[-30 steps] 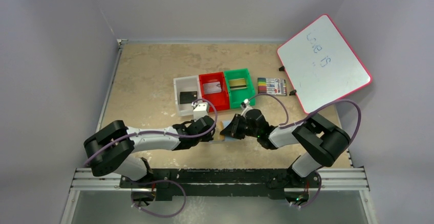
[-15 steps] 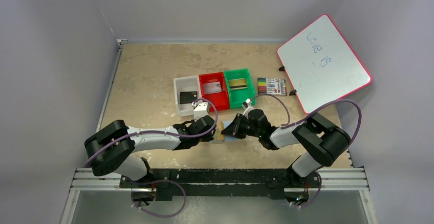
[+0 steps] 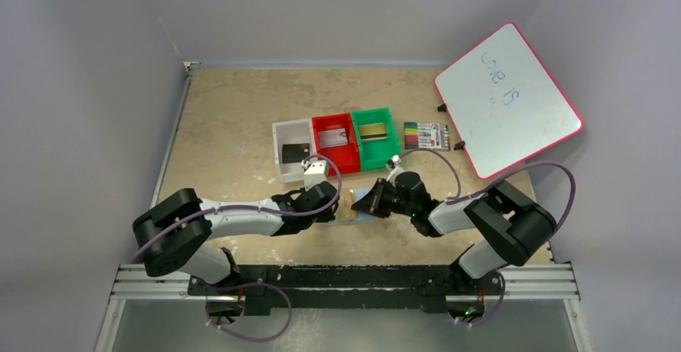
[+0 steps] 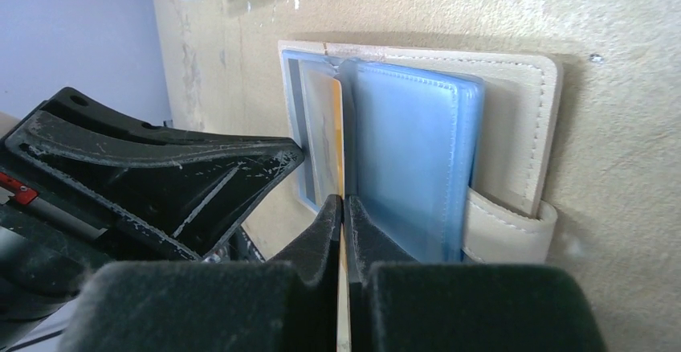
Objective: Take the credit cards out of the card holder
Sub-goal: Remove the credit card from the card holder.
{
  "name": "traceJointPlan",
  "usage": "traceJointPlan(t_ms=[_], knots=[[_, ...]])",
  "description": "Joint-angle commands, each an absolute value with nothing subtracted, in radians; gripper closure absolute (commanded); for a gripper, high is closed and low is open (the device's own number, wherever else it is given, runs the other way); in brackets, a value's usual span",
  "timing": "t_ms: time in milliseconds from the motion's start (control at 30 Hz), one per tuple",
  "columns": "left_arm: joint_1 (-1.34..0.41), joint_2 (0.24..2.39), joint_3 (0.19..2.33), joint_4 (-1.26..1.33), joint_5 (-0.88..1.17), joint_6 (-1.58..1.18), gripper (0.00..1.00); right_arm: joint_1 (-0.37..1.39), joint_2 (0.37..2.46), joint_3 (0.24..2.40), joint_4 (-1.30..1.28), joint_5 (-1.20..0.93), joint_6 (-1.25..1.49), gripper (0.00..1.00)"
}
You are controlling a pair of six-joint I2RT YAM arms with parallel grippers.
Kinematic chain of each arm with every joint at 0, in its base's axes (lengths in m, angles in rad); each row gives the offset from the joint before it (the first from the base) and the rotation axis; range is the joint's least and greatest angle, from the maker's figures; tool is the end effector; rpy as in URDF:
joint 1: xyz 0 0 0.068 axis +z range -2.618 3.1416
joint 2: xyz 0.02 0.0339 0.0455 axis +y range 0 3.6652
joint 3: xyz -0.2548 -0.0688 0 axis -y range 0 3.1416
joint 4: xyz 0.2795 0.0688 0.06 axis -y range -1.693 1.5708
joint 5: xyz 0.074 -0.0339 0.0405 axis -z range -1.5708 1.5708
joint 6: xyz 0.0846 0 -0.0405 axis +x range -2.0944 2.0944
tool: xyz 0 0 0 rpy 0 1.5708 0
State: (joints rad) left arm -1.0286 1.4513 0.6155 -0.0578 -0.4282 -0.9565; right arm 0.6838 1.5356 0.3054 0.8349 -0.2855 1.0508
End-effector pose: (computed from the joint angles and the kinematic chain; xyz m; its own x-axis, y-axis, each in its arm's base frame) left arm 0.1932 -0.2527 0.0817 -0.7589 -0.1810 -0.6256 0.0431 0.9445 -0.3255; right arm 0.2207 0.2106 0.0650 -0.8492 0.3821 -0.3644 -0.1423 0.4991 0.8548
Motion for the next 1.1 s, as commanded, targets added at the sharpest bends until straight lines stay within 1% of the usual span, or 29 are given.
traceJointPlan(t_ms=[0, 133, 367, 500, 700, 767, 867, 967, 1067], knots=[[-1.029, 1.478, 0.611, -0.127, -0.439, -0.933, 1.00, 0.655, 1.502, 0.300, 0.811, -0.291, 1.013, 1.00], [-1.029, 1.476, 0.612, -0.128, -0.437, -0.933, 1.00, 0.641, 1.481, 0.298, 0.787, -0.294, 0.992, 1.00], [-1.029, 1.462, 0.609, -0.134, -0.449, -0.931, 1.00, 0.604, 1.380, 0.325, 0.629, -0.284, 0.893, 1.00], [-1.029, 1.452, 0.615, -0.111, -0.433, -0.926, 1.00, 0.604, 1.402, 0.345, 0.632, -0.320, 0.881, 1.00], [-1.035, 1.357, 0.639, -0.060, -0.429, -0.922, 0.76, 0.604, 1.523, 0.344, 0.755, -0.391, 0.909, 1.00], [-1.035, 1.340, 0.655, -0.054, -0.436, -0.910, 0.71, 0.605, 1.567, 0.352, 0.795, -0.412, 0.911, 0.99], [-1.035, 1.355, 0.689, -0.051, -0.437, -0.878, 0.69, 0.604, 1.607, 0.351, 0.847, -0.428, 0.926, 0.97], [-1.035, 1.417, 0.733, -0.068, -0.417, -0.852, 0.70, 0.604, 1.613, 0.341, 0.866, -0.435, 0.946, 0.96], [-1.038, 1.481, 0.754, -0.059, -0.395, -0.845, 0.74, 0.604, 1.598, 0.338, 0.844, -0.418, 0.943, 0.95]])
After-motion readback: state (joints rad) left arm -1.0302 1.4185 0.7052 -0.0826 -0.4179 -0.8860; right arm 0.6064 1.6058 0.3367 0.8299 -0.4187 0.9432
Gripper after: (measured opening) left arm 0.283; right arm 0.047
